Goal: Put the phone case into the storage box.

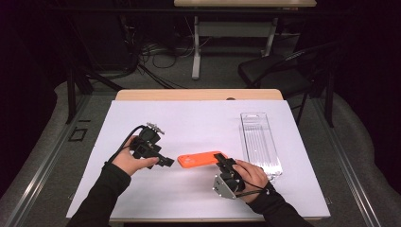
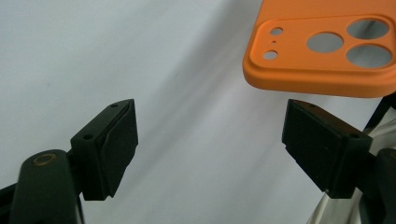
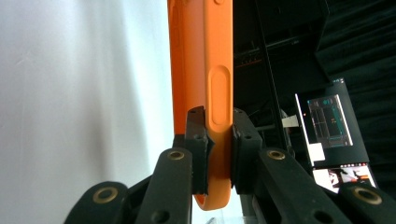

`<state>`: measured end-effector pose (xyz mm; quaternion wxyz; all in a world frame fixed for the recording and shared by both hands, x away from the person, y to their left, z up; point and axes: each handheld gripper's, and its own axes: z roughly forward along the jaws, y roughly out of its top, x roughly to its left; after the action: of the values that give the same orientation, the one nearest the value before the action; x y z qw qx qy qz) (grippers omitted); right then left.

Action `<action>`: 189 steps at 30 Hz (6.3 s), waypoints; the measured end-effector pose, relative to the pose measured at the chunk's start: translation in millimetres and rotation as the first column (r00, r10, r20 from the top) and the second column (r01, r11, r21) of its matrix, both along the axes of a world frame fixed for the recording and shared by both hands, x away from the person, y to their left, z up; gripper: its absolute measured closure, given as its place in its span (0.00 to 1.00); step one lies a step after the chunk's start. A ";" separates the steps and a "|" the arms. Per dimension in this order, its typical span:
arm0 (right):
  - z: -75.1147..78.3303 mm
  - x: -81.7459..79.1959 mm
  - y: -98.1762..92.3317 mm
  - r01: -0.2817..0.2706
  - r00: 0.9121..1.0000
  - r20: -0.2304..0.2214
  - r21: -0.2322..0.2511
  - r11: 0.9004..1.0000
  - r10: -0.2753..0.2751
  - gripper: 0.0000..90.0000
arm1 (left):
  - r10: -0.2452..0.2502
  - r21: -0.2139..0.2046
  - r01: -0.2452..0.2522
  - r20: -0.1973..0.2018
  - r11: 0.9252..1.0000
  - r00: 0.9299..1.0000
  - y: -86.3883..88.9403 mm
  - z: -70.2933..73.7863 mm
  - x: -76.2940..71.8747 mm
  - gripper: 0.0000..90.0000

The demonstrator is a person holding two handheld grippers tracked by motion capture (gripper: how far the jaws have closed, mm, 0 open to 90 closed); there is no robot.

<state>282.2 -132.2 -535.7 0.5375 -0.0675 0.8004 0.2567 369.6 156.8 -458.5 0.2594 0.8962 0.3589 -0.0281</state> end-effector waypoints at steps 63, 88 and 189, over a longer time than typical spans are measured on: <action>34.6 13.8 -2.6 0.170 0.917 -0.393 0.539 0.825 0.068 0.90 | 0.017 -0.220 0.007 0.108 0.976 0.994 -14.6 -4.4 -12.7 0.26; 25.7 23.1 -14.5 0.269 0.834 -0.525 0.660 0.702 0.173 0.90 | 0.044 -0.287 0.000 0.146 0.958 0.988 -11.4 2.3 -13.3 0.31; 6.4 21.0 -9.4 0.334 0.765 -0.588 0.712 0.618 0.264 0.90 | 0.161 -0.476 -0.058 0.179 0.878 0.971 -19.0 13.7 -3.1 0.80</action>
<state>303.2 -141.6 -529.3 0.2080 0.2835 0.7389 0.5748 366.4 137.8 -444.8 0.5055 0.7833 0.3619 -0.0029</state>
